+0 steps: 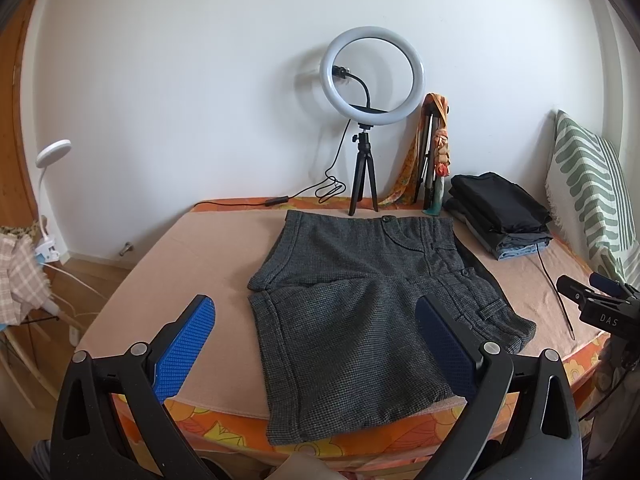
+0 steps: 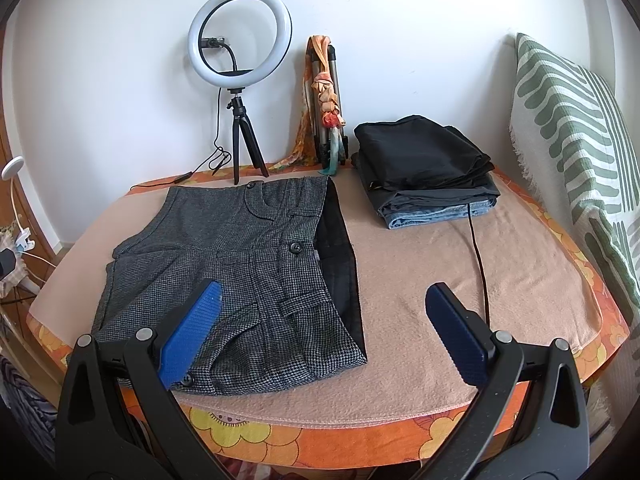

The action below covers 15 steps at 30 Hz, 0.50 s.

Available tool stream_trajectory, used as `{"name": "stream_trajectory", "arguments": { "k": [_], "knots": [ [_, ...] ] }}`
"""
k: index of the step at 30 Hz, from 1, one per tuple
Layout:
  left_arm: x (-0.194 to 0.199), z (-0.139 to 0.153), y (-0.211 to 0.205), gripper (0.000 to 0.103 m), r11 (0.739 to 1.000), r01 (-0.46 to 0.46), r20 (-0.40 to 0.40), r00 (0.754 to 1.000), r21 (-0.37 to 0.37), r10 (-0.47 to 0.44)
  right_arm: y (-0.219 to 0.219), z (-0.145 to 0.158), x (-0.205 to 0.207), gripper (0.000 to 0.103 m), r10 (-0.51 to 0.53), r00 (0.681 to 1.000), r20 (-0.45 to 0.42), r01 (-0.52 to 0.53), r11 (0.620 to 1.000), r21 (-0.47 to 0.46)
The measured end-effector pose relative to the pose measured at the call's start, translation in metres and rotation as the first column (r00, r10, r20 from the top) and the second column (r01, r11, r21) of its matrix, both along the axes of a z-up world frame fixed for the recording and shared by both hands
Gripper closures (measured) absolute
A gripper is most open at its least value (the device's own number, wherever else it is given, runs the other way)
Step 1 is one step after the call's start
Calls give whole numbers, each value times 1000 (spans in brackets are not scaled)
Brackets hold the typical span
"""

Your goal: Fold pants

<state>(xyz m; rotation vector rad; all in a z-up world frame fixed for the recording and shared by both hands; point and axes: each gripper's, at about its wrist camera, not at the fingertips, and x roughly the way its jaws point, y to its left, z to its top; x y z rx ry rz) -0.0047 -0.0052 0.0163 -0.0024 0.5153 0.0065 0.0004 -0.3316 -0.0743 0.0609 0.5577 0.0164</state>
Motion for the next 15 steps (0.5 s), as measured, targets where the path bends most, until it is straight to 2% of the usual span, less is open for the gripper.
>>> {"name": "stream_trajectory", "arguments": {
  "k": [15],
  "knots": [
    [2, -3, -1, 3, 1000, 8, -12, 1000, -5, -8, 3, -1, 0, 0, 6, 1000, -3, -6, 1000, 6]
  ]
}}
